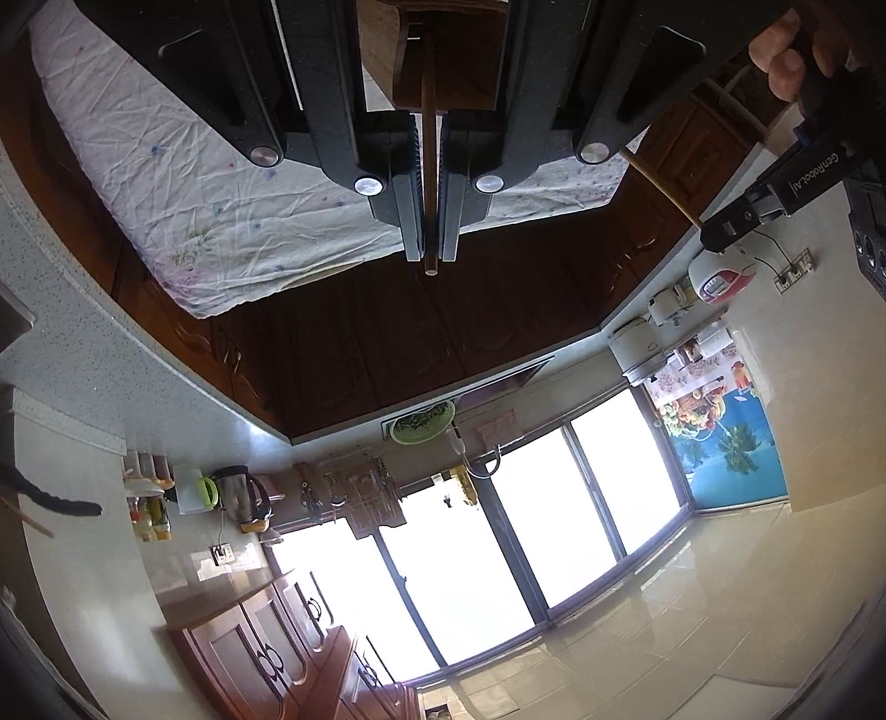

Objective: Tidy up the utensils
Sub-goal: 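Lower the left tool's chopstick into the holder and open it while the right tool releases its chopstick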

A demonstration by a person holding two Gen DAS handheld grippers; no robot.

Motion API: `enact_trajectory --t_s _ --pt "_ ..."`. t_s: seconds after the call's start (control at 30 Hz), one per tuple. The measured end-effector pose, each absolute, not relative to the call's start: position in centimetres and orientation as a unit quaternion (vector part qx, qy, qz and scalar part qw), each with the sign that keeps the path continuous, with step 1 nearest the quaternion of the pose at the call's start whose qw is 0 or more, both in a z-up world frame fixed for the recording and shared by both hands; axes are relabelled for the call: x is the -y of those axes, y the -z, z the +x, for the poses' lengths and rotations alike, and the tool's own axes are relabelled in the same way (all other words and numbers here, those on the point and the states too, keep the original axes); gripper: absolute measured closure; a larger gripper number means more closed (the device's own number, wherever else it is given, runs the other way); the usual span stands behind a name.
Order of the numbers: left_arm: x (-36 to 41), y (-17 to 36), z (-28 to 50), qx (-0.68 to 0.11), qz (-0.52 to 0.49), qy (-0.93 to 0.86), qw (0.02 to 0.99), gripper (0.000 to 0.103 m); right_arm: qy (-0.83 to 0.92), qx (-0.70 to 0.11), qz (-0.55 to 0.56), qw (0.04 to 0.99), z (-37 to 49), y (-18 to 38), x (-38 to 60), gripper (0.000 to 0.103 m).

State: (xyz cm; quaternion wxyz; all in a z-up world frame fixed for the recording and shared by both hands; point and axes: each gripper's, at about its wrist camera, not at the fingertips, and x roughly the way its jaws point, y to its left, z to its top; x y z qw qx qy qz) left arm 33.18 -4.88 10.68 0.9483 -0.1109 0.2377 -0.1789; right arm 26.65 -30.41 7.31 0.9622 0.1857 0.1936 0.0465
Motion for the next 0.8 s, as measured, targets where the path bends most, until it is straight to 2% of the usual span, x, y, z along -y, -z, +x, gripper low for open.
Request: enact_trajectory --t_s 0.17,0.43,0.6,0.7,0.77,0.8 --pt "5.0 -7.3 33.7 -0.255 -0.114 0.167 0.946 0.098 -0.048 -0.207 0.205 0.955 27.7 -4.8 30.6 0.098" --pt "4.0 -6.5 34.2 -0.266 -0.119 0.155 0.944 0.098 -0.04 -0.214 0.201 0.955 28.0 -5.0 31.1 0.098" --pt "4.5 -6.3 34.3 -0.273 -0.112 0.152 0.943 0.093 -0.04 -0.222 0.193 0.955 28.1 -5.3 31.1 0.097" --pt "4.8 -6.2 34.3 -0.274 -0.104 0.147 0.945 0.07 -0.041 -0.228 0.19 0.954 28.2 -5.3 31.0 0.093" --pt "4.7 -6.3 34.1 -0.272 -0.103 0.143 0.946 0.049 -0.042 -0.232 0.189 0.953 28.2 -5.3 30.9 0.093" --pt "4.7 -6.3 34.0 -0.272 -0.102 0.14 0.947 0.044 -0.042 -0.234 0.188 0.953 28.2 -5.3 30.9 0.09"
